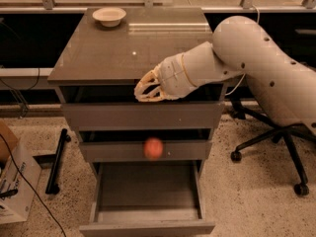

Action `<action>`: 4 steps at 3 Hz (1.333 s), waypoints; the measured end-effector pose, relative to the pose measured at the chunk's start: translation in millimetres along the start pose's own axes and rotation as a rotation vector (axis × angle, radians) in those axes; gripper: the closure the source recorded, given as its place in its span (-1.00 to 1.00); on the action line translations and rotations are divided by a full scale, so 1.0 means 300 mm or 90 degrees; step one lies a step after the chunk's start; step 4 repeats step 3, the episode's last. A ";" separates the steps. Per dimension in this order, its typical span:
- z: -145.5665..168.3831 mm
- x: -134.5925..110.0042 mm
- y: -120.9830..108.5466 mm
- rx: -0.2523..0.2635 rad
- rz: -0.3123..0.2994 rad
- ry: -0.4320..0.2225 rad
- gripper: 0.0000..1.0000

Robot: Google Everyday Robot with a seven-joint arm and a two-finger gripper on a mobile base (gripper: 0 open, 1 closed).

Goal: Pick apple from bottom drawer and place on counter

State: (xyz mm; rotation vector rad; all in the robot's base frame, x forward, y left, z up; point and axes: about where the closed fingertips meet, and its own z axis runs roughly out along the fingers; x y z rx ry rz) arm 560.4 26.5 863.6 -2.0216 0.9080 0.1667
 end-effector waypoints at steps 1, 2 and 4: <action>0.001 -0.009 -0.135 0.008 -0.059 0.005 1.00; 0.003 -0.027 -0.185 0.017 -0.072 0.001 0.69; 0.011 -0.033 -0.187 0.016 -0.074 -0.002 0.07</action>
Offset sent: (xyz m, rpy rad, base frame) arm 0.0230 0.0138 0.0263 -0.0165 -0.0762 0.0419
